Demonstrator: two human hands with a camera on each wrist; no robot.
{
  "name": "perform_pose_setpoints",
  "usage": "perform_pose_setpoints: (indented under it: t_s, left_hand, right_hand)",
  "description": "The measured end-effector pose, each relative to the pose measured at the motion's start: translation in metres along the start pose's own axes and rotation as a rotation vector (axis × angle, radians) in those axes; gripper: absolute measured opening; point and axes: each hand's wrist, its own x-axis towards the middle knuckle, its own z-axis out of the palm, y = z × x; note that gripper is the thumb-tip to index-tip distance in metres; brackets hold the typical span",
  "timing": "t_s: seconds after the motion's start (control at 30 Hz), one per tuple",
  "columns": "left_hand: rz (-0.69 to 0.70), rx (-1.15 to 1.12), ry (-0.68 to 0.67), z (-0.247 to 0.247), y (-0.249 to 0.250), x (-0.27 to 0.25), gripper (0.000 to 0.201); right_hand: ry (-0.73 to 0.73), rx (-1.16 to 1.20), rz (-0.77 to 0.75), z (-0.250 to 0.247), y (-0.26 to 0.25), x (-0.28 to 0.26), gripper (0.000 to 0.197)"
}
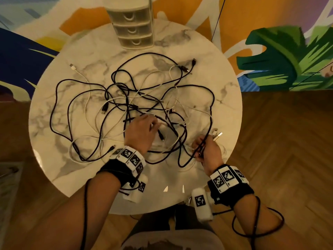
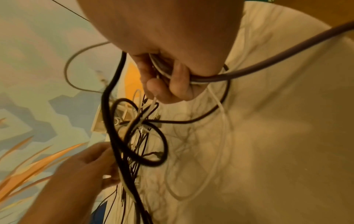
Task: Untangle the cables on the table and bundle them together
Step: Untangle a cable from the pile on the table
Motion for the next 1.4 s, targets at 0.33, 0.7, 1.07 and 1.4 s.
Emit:
perform_pose_setpoints:
  t_s: [0.33,0.7,1.07,1.4]
  left_hand:
    - [-0.039,-0.246,0.047,-0.004,-0.008,-0.015,0.016]
    - [-0.276,-0.194,-0.133,0.008,0.038,0.034,0.012]
    - [-0.252,-0.196,-0.434,0.046,0.043,0.062,0.011]
    - [-0.112,-0.401,-0.012,-0.02,0.047,0.067,0.015]
  right_hand:
    - [0.03,0.13,-0.118,-0.001,-0.007,0.015,0.029]
    - [-0.028,-0.026,-0.05,-0.007,-0.001,0.02,0.032]
    - [-0.016,-0.125,-0.069,-0.009,-0.006,0.02,0.023]
    - [0.071,-0.354,-0.132,-0.016,-0.005,0.037,0.031]
